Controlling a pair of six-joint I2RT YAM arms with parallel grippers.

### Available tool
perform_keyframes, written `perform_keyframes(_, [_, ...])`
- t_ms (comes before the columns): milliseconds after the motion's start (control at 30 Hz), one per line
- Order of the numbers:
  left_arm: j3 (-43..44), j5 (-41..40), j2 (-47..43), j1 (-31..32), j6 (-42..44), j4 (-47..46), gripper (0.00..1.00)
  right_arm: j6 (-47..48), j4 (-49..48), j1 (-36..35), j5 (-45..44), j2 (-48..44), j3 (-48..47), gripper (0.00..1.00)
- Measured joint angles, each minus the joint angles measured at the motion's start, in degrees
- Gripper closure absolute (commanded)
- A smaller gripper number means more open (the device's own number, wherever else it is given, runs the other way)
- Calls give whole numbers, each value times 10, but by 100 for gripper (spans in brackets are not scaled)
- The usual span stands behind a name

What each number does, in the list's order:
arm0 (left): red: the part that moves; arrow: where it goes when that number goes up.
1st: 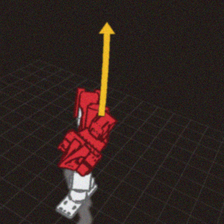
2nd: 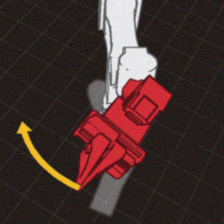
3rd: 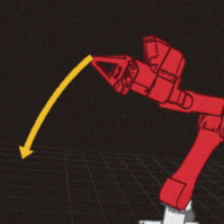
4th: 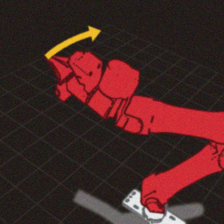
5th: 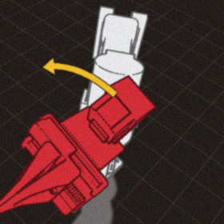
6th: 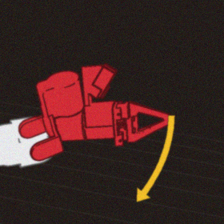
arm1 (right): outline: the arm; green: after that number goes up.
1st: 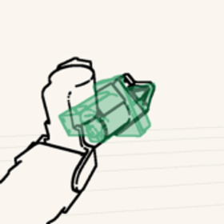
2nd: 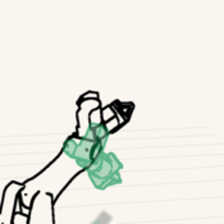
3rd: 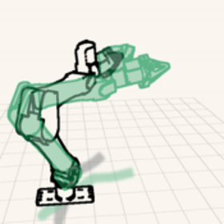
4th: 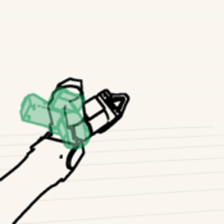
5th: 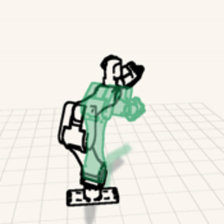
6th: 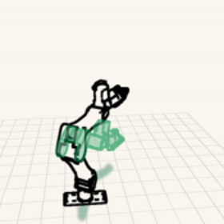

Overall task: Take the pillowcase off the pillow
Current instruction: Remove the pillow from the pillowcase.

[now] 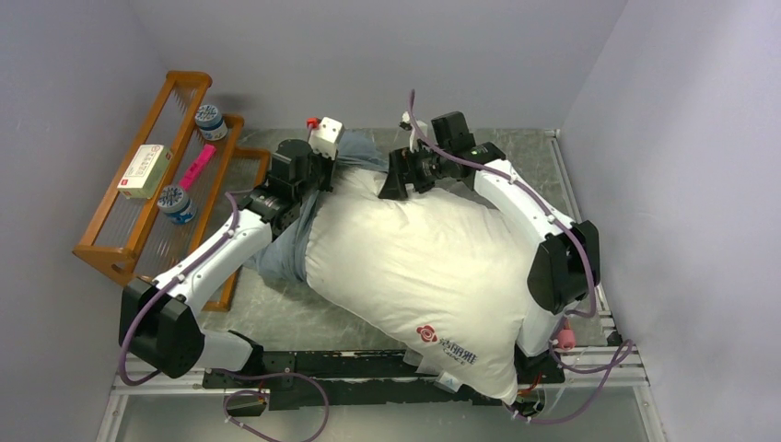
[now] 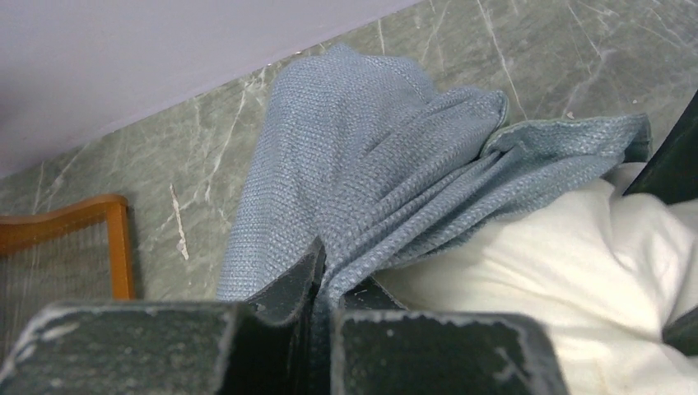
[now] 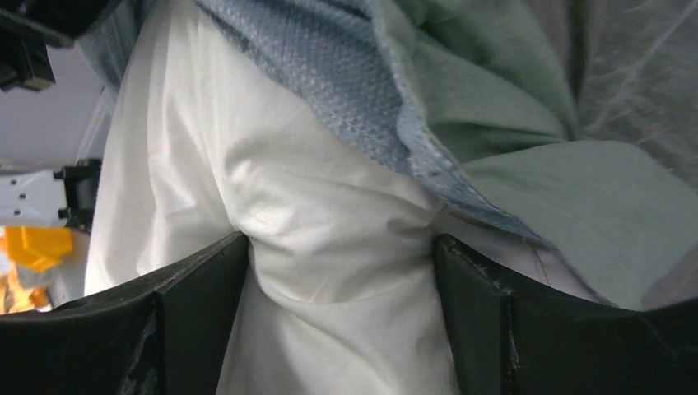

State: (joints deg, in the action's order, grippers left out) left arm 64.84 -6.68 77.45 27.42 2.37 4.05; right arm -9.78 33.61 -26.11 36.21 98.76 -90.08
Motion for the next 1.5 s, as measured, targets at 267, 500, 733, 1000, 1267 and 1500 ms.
perform_keyframes(267, [-7, -1, -1, -1, 0, 1, 95, 80, 41, -28, 36, 17, -9, 94])
perform_keyframes(500, [-8, -2, -1, -2, 0, 1, 71, 134, 55, -39, 27, 14, -13, 100])
perform_keyframes(733, [-8, 68, -29, -8, 15, -5, 36, 167, 70, -59, 2, -1, -20, 100])
perform_keyframes(1000, [21, 209, -38, -8, 54, -12, 27, 191, 80, -75, -14, -19, -21, 100])
perform_keyframes(1267, [65, 271, 1, -7, 58, 1, 63, 207, 79, -83, -15, -42, -13, 100])
perform_keyframes(1500, [94, 213, 42, -6, 39, 34, 95, 227, 57, -86, -26, -80, 23, 100])
